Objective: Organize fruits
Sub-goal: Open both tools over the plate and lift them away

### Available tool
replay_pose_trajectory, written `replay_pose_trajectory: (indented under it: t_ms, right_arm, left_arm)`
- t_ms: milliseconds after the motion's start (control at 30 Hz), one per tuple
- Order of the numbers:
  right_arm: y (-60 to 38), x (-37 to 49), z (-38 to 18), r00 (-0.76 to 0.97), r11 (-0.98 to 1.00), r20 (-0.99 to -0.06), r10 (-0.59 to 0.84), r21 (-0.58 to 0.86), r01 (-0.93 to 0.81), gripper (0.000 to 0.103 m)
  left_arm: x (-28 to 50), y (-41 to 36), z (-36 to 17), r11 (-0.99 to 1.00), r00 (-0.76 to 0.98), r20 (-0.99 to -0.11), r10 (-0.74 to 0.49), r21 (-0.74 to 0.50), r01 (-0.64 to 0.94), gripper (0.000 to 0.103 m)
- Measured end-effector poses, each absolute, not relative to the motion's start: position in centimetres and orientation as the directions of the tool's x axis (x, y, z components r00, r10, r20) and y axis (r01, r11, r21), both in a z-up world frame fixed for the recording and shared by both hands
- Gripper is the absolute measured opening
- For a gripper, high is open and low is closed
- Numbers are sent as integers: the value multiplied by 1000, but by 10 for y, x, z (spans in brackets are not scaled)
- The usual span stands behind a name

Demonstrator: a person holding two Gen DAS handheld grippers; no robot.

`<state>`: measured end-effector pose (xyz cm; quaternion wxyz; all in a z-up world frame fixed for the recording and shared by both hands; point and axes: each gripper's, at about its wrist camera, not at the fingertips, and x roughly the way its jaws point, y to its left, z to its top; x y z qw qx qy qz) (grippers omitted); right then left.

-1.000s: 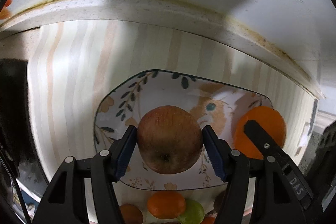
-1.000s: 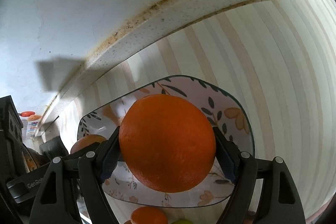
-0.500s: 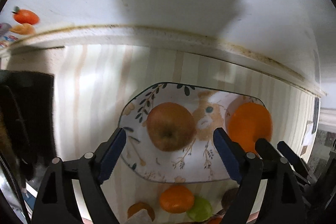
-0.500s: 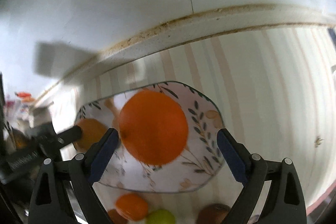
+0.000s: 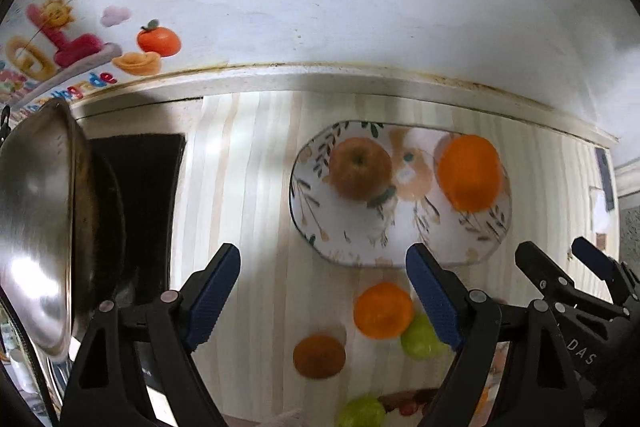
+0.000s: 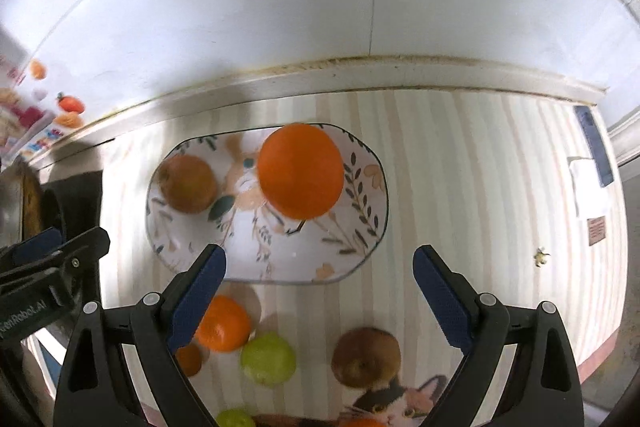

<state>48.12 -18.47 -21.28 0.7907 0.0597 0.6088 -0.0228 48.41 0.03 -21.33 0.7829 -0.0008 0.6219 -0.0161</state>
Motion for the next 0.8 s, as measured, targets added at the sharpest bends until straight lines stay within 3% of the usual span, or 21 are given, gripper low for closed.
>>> replay_pose_trajectory:
  t_ms: [467, 800]
  right_arm:
    - [-174, 390, -128, 391, 996, -920, 31, 63, 70, 97]
    - [-172, 346, -81, 451, 992, -891, 53, 97, 75, 97]
  left_arm:
    - [403, 1, -143, 998, 395, -918, -33, -12, 56, 85]
    - [365, 7, -112, 995, 442, -891, -102, -83, 63, 85]
